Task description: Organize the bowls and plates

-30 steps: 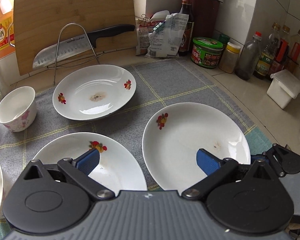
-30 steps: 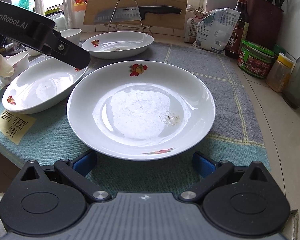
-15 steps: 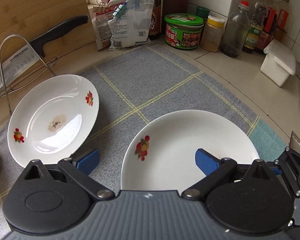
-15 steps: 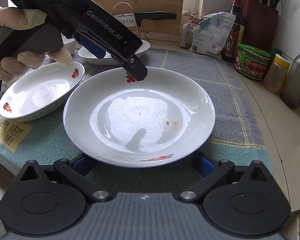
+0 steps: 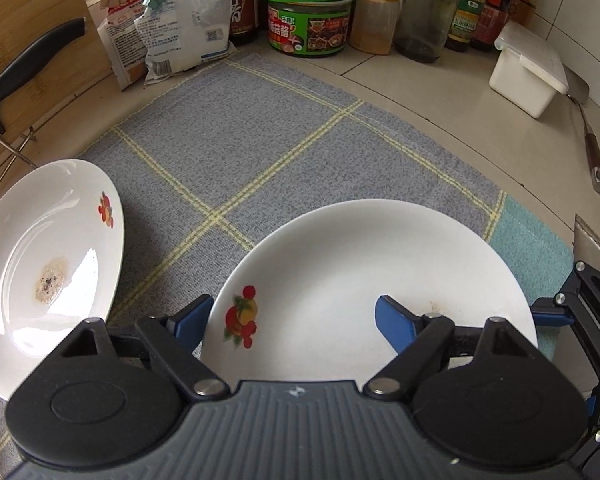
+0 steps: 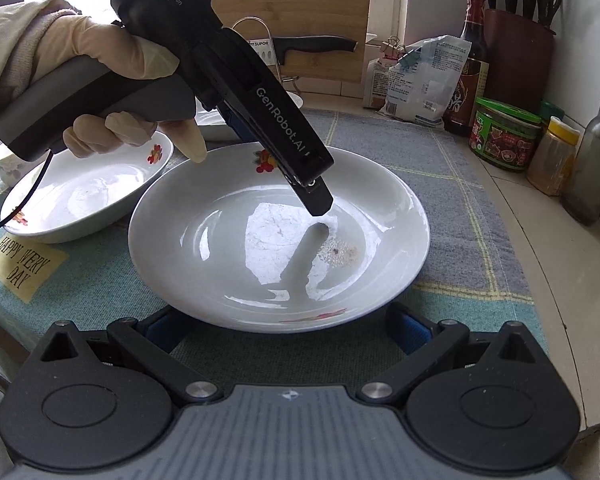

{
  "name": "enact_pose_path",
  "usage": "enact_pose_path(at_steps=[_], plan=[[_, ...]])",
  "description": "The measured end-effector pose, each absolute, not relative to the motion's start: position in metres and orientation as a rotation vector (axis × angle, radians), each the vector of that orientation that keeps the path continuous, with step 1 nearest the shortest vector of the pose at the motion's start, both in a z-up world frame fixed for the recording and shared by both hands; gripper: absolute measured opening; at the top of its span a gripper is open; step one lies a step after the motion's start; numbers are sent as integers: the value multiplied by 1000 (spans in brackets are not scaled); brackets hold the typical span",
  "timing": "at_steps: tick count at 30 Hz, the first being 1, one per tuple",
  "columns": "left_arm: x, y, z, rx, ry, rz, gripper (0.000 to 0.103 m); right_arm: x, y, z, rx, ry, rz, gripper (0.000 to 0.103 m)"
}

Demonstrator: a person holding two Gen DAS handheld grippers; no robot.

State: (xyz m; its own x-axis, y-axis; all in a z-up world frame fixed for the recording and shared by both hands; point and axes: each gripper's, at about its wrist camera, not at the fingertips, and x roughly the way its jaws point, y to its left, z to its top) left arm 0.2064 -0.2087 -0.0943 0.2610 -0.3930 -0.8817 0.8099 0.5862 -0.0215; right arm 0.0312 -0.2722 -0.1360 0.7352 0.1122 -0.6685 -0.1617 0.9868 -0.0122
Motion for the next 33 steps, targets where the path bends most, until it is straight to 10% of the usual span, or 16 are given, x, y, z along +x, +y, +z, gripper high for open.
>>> enact_pose_path(at_steps=[33], plan=[[237,-209,-94,601,1138,-1116,71,36,-272,-136,-91,717,205,103]])
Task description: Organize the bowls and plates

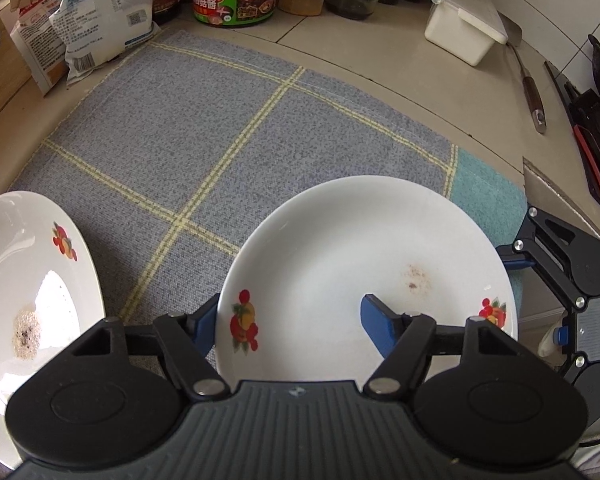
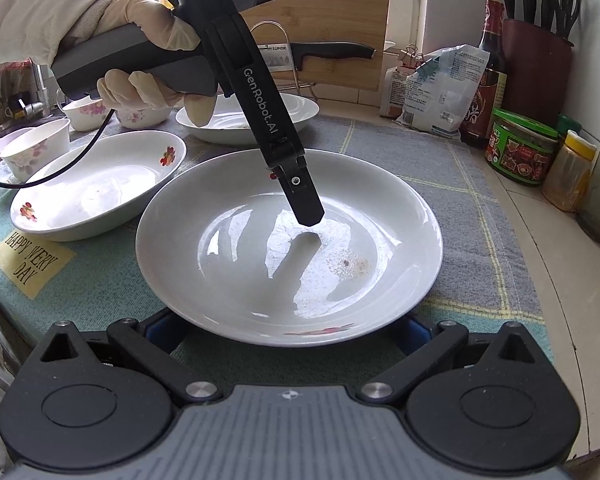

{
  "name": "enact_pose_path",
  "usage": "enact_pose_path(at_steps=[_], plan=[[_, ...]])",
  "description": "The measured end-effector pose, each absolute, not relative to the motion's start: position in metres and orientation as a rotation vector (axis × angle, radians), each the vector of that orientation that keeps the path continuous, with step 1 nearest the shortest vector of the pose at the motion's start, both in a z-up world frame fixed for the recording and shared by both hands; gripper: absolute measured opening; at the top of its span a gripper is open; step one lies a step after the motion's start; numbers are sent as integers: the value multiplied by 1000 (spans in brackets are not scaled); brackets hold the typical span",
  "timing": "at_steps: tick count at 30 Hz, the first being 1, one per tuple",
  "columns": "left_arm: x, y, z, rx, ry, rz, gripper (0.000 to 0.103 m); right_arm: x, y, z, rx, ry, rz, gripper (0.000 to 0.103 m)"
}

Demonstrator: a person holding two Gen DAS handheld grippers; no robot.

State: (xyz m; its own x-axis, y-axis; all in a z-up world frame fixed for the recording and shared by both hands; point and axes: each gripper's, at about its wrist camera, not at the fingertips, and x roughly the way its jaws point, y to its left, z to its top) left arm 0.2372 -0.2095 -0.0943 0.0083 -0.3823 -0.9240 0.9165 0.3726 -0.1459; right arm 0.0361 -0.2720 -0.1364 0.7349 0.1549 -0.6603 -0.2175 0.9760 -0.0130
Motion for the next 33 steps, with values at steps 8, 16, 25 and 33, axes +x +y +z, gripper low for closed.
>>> enact_pose_path(at_steps=[8,16,25,33], plan=[[239,-207,-94,582,1147,-1130,71,41,-272,-134,-96,753,207,103],[238,-204,-88,568,1131,-1130,71,44,-270,-129,-113,780,208,103],[246,-212,-73,510,1090,-1122,71,52,-281,-115,-141,780,217,103],[266,-237,-63,491,1046,-1123,71,71,-300,-112,-171,775,205,103]])
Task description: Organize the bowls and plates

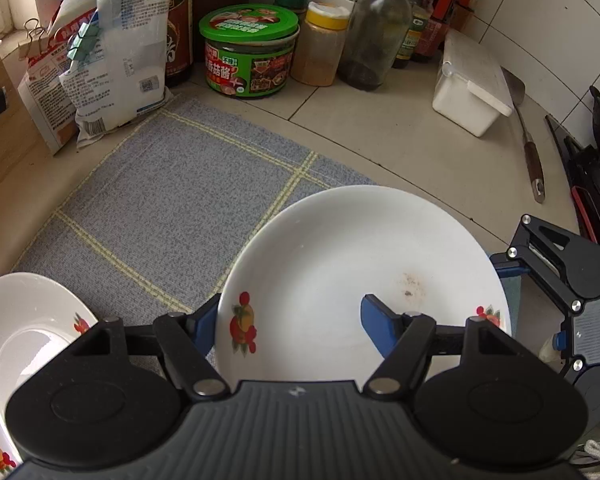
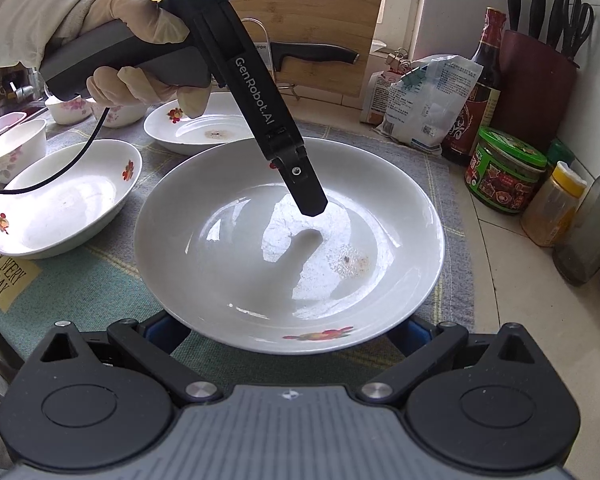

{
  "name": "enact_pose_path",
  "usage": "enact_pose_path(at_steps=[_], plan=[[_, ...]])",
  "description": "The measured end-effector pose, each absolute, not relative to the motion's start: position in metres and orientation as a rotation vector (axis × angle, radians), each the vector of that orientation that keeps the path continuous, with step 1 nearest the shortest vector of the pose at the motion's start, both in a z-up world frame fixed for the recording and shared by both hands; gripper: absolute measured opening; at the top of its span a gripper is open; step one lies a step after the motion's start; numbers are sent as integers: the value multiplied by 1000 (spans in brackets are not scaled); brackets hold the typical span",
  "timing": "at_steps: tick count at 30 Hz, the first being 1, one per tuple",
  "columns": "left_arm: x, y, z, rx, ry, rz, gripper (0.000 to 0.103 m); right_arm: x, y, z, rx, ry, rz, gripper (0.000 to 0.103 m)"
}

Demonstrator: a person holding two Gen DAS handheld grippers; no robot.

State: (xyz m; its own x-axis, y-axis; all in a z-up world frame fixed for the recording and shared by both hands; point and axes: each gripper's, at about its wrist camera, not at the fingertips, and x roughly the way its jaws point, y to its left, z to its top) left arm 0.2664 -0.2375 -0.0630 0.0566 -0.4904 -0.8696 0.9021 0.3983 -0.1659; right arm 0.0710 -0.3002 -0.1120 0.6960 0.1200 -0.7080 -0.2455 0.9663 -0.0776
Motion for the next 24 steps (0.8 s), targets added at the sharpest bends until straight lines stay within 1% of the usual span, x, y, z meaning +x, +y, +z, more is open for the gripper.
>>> enact_pose_path(at_steps=[7,24], plan=[[290,-263,-60,481,1029,-1118,71,94,-323,-115,-162,788,197,103],[325,-293,-82,477,1017,-1072,71,141,-351,-131,-145,815,187,103]])
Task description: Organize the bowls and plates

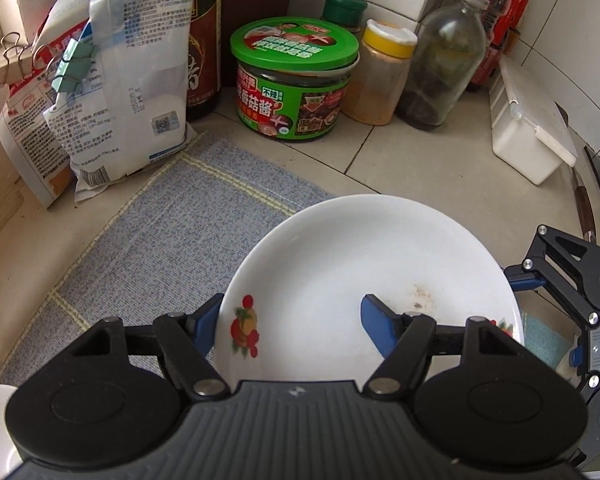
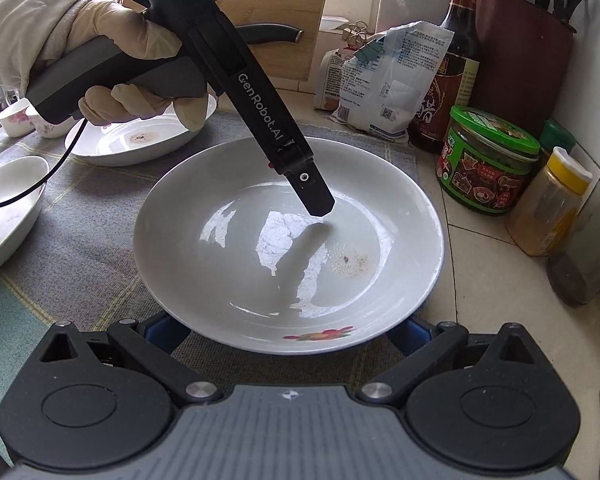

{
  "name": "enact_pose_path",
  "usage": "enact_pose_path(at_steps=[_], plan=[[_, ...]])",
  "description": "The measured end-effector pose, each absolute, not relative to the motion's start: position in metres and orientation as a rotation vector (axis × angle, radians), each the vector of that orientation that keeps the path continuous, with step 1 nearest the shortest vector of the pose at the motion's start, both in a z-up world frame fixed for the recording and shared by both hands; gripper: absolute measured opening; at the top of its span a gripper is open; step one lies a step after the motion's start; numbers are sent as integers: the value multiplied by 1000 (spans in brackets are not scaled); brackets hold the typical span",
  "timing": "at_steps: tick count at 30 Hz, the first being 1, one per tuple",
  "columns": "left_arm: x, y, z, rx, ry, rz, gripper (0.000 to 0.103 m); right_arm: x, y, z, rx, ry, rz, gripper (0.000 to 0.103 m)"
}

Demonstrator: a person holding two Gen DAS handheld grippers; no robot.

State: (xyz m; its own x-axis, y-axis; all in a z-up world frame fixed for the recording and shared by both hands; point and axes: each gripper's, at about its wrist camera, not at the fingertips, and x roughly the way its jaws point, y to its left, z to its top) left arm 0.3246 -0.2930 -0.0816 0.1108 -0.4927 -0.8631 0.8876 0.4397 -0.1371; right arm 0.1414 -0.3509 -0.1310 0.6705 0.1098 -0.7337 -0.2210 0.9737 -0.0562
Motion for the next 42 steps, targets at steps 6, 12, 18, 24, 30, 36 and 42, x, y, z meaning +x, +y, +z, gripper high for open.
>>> enact_pose_path(at_steps=[6,12,18,24,30,36,42], plan=[[328,-298,-86,483,1012,-1069,71,145,-354,-136,-137,828,174,103],[332,-299,-88,481,1003,-1060,71,148,-354,-137,-130,826,165,103],[331,-300,-89,486,991,-1068,75,149,-354,-138,-127,832,158,103],[326,-294,-83,519,924,-1017,87,146,-353,-137,-137,835,143,103],[315,-276,-61,500,863,-972,88,135,-355,-130,-99,834,119,103],[281,-248,-21,472,791,-938,91,116,-346,-123,-41,848,89,103],[216,-211,15,431,671,-865,96,88,-328,-110,-31,845,77,103]])
